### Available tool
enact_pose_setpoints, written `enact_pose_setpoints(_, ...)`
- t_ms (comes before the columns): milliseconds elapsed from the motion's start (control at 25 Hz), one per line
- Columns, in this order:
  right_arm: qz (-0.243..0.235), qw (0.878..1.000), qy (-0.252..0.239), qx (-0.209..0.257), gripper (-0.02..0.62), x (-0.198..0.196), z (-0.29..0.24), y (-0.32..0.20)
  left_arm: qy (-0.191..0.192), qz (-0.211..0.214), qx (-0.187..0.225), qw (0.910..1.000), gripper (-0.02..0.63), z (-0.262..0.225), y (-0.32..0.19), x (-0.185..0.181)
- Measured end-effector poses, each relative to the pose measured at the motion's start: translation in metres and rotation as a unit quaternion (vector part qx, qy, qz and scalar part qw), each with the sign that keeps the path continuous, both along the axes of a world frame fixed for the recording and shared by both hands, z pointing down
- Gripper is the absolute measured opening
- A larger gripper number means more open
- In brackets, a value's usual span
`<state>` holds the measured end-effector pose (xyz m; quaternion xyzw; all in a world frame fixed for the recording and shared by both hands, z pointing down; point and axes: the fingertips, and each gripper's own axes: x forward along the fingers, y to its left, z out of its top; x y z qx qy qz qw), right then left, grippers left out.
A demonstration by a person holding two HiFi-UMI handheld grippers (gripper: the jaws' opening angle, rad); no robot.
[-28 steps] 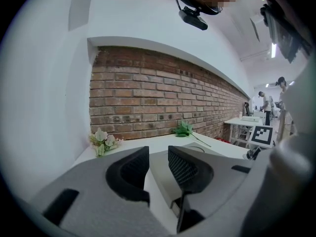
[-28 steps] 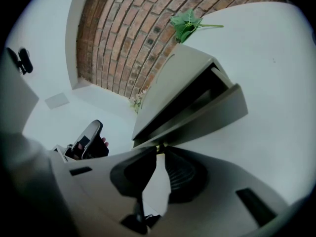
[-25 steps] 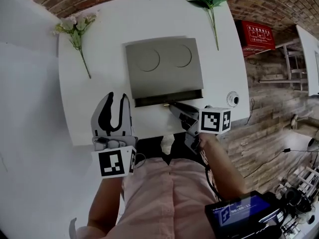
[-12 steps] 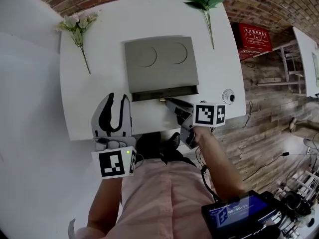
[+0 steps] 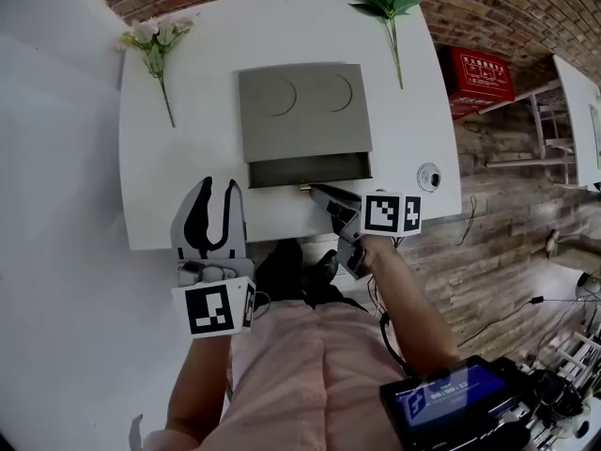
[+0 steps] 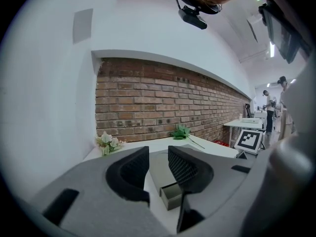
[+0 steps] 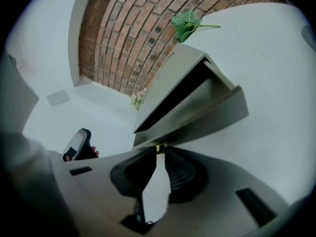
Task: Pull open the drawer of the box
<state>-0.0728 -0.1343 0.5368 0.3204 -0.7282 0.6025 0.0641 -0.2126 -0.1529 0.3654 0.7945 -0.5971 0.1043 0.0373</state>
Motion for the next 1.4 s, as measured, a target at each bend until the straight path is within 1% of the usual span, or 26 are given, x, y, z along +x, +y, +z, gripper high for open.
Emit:
enact_pose_setpoints(640, -0.01, 1.0, 0.0, -0.001, 0.057, -0.001, 0.002, 0.021, -0.004, -0.015, 0.014, 0.9998, 0.127, -0.01, 0.021, -0.007)
enact_pose_setpoints(1400, -0.021, 1.0, -0.002, 0.0, 0.057, 0.001, 0.003, 0.045, -0.01, -0.017, 0.024, 0.9995, 0.127, -0.02, 0.043, 0.002)
